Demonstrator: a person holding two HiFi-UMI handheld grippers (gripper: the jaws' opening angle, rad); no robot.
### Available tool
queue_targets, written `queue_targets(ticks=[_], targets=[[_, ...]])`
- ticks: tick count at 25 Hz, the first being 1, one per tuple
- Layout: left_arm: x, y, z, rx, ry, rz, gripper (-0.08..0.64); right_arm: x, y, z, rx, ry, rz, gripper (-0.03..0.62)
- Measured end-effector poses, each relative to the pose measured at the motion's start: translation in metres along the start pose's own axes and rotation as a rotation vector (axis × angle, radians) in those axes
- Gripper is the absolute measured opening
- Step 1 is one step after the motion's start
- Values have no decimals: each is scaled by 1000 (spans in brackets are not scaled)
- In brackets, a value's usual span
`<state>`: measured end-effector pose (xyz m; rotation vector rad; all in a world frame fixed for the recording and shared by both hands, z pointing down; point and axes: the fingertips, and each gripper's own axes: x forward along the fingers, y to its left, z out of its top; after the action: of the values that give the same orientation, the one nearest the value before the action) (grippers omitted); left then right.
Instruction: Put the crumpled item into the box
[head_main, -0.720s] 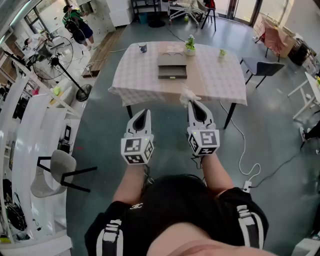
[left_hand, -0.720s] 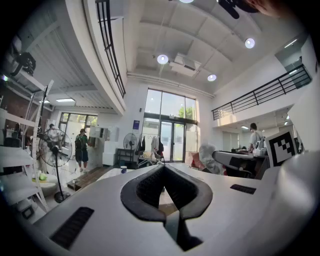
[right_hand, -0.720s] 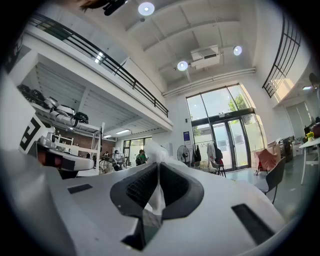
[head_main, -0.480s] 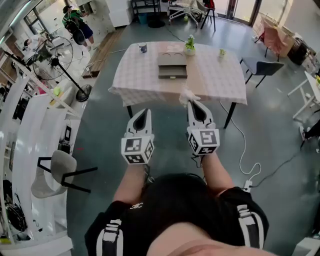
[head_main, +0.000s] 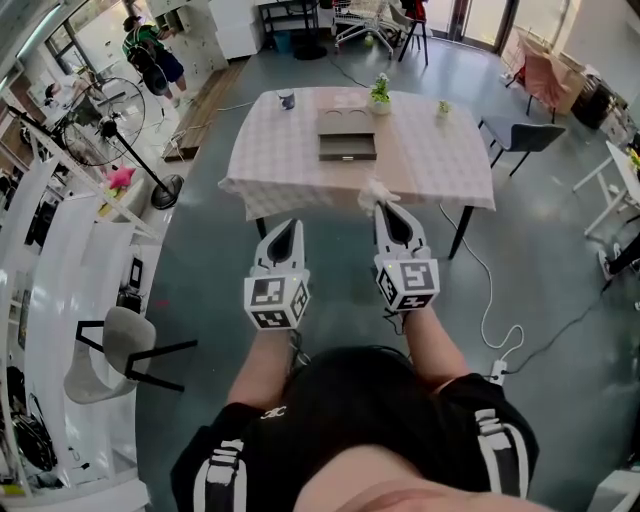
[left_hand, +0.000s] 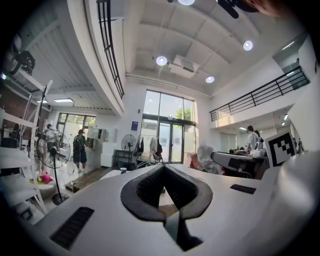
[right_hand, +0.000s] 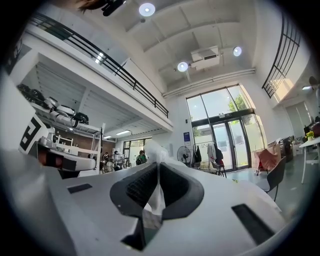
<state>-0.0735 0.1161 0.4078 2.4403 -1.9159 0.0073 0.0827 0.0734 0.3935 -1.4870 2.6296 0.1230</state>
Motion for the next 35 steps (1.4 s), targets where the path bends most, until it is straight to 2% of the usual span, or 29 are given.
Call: queue_targets(ticks=[6, 12, 20, 27, 35], targets=[[-8, 12, 1, 8, -13, -16, -9, 0, 13, -1, -7, -5, -25, 15], [-29, 44, -8, 24, -20, -41, -9, -1, 49, -11, -12, -17, -61, 15], [-33, 57, -15, 22, -19, -41, -9, 4, 53, -9, -19, -35, -75, 15], [-9, 69, -23, 27, -16, -36, -9, 31, 43, -20, -25, -38, -70, 16], [67, 90, -29, 31, -2, -24, -9, 105, 1, -39, -21, -31, -63, 15]])
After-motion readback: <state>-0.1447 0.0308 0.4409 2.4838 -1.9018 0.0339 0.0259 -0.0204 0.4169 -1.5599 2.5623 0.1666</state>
